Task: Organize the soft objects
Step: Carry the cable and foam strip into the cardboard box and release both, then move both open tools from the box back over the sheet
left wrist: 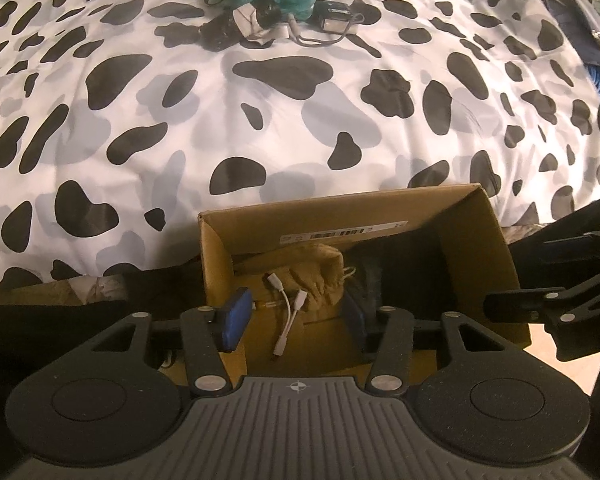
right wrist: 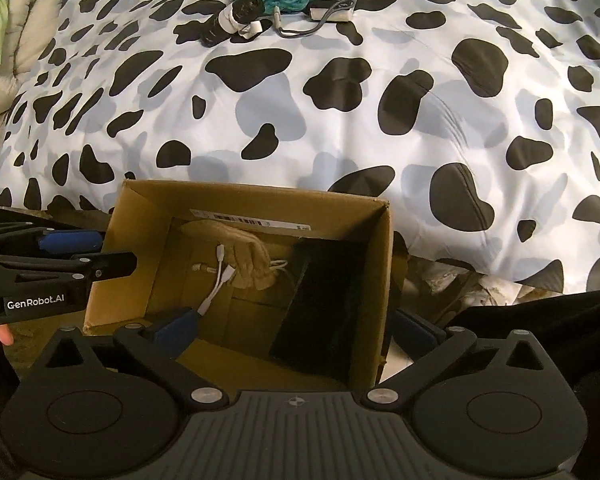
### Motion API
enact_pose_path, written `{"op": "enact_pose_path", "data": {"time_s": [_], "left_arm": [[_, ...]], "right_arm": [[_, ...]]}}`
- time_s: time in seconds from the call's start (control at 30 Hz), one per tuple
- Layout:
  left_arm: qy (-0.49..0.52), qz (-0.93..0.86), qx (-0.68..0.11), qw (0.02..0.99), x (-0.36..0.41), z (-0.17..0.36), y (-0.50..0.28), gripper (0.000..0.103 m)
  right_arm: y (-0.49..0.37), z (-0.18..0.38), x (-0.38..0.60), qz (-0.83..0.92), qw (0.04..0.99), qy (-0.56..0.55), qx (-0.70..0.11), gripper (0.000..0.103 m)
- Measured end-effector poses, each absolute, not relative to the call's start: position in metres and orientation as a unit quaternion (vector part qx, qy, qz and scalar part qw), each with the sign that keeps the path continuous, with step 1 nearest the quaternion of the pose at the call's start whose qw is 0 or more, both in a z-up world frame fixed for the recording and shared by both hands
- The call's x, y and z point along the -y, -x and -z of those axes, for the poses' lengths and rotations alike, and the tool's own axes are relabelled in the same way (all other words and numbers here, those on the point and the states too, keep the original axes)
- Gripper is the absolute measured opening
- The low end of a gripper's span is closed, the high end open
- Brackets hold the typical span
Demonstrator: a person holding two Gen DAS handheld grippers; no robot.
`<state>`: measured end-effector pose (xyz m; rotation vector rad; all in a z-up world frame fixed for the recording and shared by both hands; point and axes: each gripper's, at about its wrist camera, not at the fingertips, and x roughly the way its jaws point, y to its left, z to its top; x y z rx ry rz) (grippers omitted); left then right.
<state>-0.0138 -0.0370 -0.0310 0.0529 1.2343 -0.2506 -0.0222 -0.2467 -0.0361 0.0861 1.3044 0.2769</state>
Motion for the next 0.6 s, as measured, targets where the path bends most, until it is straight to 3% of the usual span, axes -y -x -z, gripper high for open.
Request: {"op": "enact_pose_path", "data": {"time_s": [0.6], "left_arm": [[-0.020,0.109,-0.573,0.812,0.0339,0.0288,0.0114,0.049]], "right_arm": [[0.0177,0.0292,0.2564,-0.087,0.806,-0.039,-0.584,0.103]]}}
